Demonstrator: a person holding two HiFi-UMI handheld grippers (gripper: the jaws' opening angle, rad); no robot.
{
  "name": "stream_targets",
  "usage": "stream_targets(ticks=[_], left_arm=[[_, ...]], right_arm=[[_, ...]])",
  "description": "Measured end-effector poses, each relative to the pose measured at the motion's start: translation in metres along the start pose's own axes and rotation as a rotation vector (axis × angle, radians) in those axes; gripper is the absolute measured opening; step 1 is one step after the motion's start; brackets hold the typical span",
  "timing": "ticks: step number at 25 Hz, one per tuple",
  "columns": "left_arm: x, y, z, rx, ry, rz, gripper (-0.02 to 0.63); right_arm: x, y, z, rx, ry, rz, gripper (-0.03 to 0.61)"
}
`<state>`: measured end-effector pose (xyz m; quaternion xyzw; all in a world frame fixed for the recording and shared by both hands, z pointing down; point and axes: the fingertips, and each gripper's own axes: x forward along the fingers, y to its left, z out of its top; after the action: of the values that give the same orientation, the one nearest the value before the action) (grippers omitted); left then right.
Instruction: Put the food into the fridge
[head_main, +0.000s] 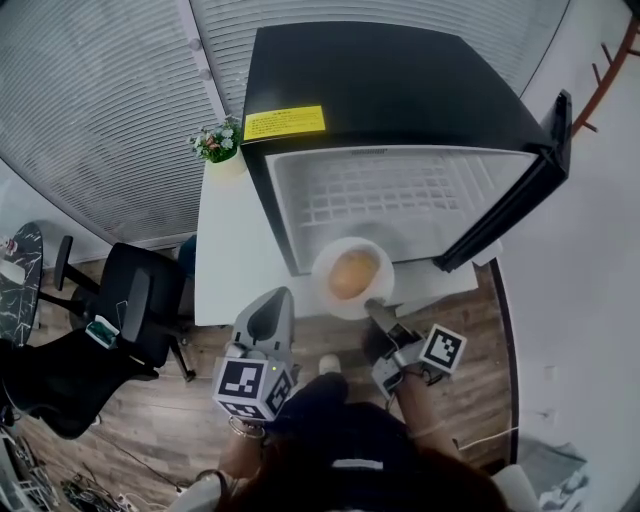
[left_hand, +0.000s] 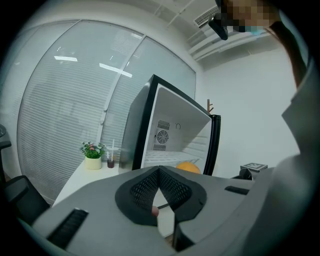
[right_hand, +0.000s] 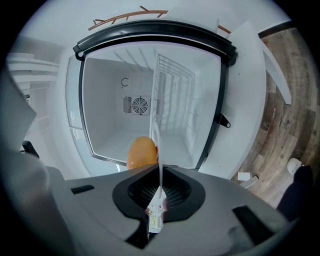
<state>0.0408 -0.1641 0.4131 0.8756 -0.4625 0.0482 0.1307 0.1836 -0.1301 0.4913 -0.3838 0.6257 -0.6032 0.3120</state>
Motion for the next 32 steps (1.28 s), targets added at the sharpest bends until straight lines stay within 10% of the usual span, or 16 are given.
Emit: stream_targets(ticks=[32], left_arm=[[0.045, -0.011, 0.004, -0.027, -0.035, -0.016, 0.005]], right_arm=[[-0.001, 0.041, 0.087, 0.015, -0.111, 0.051, 0.012]])
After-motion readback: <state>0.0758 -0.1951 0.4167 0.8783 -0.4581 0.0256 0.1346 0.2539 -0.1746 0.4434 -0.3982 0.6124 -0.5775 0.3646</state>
